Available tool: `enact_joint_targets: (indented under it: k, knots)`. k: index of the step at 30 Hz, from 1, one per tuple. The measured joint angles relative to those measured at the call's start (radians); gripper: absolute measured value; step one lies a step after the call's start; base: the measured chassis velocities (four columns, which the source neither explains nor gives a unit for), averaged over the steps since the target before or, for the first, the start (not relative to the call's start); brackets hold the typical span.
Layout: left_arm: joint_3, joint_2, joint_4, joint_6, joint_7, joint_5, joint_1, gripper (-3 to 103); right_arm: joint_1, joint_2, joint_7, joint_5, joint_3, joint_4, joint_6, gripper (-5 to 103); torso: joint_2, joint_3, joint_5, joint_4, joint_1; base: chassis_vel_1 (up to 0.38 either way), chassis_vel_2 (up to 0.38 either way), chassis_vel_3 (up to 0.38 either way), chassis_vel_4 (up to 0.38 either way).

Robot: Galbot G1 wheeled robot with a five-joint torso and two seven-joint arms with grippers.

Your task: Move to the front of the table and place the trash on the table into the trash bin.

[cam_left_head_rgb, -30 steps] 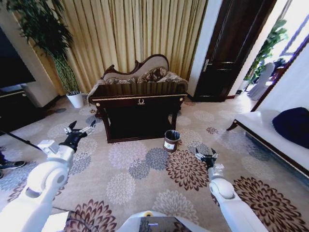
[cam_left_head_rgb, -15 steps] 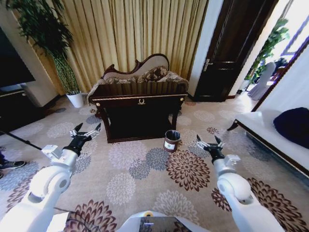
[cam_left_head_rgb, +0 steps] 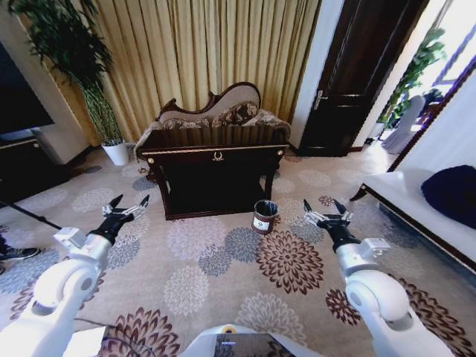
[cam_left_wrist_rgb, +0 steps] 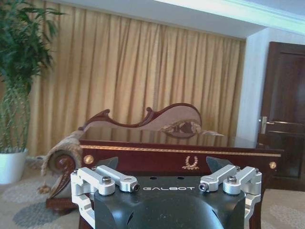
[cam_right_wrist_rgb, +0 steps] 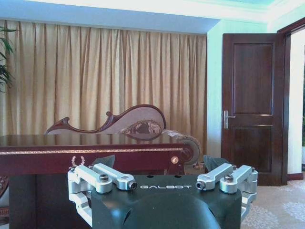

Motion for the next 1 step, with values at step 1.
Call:
enact_joint_targets:
  k: [1]
  knots:
    - [-0.021,0.002,-0.003,0.010,0.001,-0.023,0.010,100,-0.003,0.002,0.003,0.001,0.001,0.006,-0.002,100,0.000,0.000,0.0000,0.0000,0.000,0.000,0.000,0.000,0.000]
